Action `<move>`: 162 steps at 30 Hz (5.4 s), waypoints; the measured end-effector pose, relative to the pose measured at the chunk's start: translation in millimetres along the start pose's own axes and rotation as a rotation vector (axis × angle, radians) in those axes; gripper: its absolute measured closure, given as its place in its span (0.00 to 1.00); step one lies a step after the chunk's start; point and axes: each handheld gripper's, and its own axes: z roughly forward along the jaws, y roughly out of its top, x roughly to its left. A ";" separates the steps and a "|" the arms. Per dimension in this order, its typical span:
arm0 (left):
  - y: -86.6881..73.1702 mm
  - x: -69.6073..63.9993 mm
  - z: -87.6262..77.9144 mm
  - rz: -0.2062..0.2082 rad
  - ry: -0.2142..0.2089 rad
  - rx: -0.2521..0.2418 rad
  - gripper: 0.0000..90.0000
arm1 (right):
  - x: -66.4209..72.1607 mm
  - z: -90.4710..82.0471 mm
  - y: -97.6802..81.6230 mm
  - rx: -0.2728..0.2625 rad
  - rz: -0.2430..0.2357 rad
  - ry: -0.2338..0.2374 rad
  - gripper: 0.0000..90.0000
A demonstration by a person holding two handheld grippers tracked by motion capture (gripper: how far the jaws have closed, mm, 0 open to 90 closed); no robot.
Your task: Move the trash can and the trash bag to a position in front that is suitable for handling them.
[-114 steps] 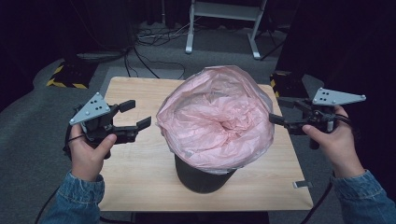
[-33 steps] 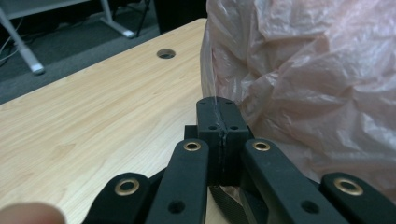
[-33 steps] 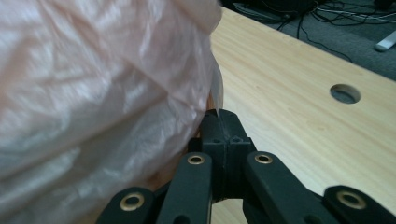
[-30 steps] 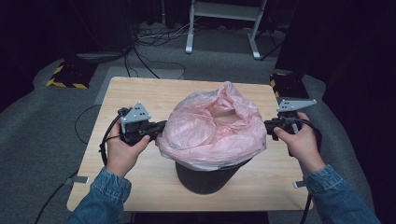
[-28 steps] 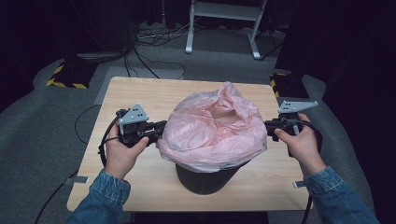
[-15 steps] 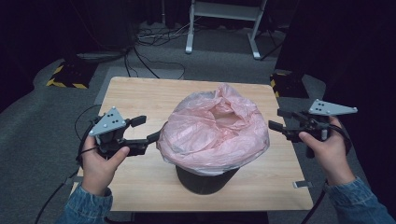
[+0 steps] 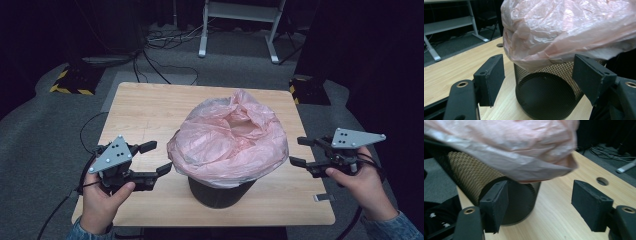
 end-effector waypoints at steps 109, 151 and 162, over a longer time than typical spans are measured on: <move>-102.1 41.9 0.0 -0.103 0.016 0.128 0.30 | 2.0 28.7 -85.9 0.098 0.076 0.220 0.32; -144.3 53.2 -14.7 -0.091 0.337 0.257 0.30 | -46.6 10.0 68.9 -0.065 -0.027 0.100 0.32; -166.1 62.7 0.5 -0.127 0.374 0.312 0.30 | -30.3 27.0 102.6 -0.052 -0.076 0.112 0.32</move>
